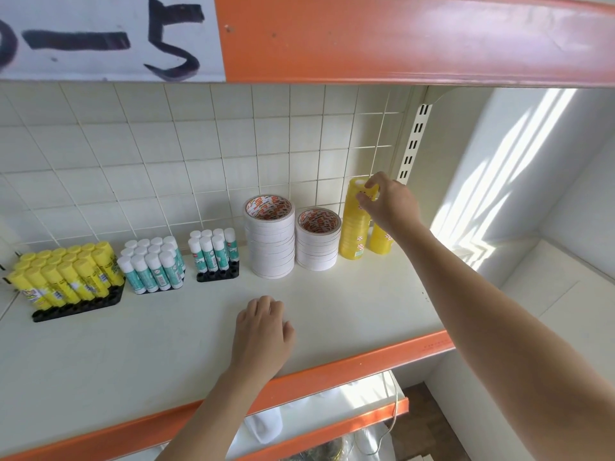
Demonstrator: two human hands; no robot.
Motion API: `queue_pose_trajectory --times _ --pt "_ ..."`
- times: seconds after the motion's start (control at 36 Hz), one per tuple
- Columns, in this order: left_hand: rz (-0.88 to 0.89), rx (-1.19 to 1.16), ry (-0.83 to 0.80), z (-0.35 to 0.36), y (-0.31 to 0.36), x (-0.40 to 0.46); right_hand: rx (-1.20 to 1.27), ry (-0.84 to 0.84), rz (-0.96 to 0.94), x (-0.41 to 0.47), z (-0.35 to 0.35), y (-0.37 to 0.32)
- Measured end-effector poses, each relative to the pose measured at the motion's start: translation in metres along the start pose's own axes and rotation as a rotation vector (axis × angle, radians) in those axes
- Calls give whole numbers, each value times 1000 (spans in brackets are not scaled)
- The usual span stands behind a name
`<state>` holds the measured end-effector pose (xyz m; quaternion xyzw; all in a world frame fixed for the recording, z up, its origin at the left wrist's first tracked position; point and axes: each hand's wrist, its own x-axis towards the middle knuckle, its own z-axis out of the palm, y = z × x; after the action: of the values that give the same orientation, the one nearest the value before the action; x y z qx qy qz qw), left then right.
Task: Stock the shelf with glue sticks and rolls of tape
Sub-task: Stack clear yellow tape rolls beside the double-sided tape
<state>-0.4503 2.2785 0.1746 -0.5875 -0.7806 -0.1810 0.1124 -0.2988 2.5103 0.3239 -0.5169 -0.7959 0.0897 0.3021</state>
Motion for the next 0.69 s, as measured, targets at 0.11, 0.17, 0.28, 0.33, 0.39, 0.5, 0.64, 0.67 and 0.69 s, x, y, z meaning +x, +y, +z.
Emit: queue_pose_trajectory --times 0.11,0.17,0.28,0.33,0.39,0.5,0.64,0.67,0.69 --pt "7 -7 16 0 0 0 42 -17 20 1 -4 -1" --pt "8 -7 18 0 0 0 42 -18 18 1 -5 -2" --pt "7 2 13 1 0 0 55 -23 20 1 -5 -3" --pt "10 3 18 1 0 0 62 -23 20 1 -6 -3" --pt "13 4 22 1 0 0 77 -22 21 1 -8 -4" --pt "19 11 20 1 0 0 93 -22 22 0 -9 -5" --pt "18 15 23 2 -1 0 79 -16 24 -1 -7 -6" --pt "18 15 24 2 -1 0 70 -12 22 -1 -7 -6" --pt "20 14 26 2 -1 0 58 -9 18 -1 -7 -5"
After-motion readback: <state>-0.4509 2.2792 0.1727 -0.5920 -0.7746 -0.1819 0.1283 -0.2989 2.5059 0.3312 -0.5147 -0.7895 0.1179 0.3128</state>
